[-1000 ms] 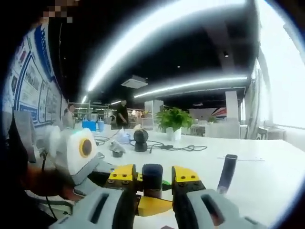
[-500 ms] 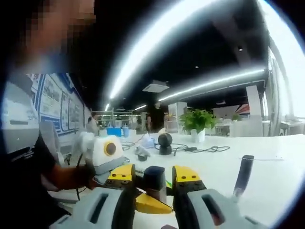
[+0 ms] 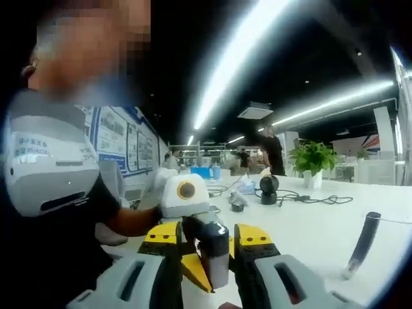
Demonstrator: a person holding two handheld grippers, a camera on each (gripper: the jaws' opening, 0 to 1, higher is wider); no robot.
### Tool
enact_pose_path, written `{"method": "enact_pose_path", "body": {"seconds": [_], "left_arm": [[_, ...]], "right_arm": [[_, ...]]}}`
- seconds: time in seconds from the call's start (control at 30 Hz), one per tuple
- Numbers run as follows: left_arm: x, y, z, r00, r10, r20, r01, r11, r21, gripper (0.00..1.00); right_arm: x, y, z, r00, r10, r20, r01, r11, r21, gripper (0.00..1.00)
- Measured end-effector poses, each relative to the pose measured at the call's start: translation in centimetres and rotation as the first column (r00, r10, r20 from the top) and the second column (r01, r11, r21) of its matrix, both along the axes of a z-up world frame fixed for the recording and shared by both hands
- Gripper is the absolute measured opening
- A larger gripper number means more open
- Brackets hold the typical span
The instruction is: Pick up cosmetic bottle twist off cap place on table pick up cap screw tight cap place on table
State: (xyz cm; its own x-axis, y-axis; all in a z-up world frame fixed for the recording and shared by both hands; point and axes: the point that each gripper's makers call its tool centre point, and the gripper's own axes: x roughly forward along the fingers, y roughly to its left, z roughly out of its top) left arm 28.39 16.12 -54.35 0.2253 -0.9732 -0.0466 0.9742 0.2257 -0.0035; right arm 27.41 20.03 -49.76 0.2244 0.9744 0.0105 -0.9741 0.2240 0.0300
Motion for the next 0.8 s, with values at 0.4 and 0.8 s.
{"method": "enact_pose_path", "body": {"seconds": [0.4, 0.8], "left_arm": [[-2.1, -0.3, 0.2, 0.992, -0.125, -0.013, 0.125, 0.992, -0.009, 0.1], [-2.5, -0.4, 0.5, 0.988, -0.152, -0.017, 0.152, 0.988, -0.027, 0.1]], "right_arm": [[-1.3, 0.9, -0.3, 0.993, 0.115, 0.011, -0.115, 0.993, -0.038, 0.17], [-1.5, 0.8, -0.3, 0.992, 0.126, 0.011, -0.125, 0.991, -0.047, 0.11]]}}
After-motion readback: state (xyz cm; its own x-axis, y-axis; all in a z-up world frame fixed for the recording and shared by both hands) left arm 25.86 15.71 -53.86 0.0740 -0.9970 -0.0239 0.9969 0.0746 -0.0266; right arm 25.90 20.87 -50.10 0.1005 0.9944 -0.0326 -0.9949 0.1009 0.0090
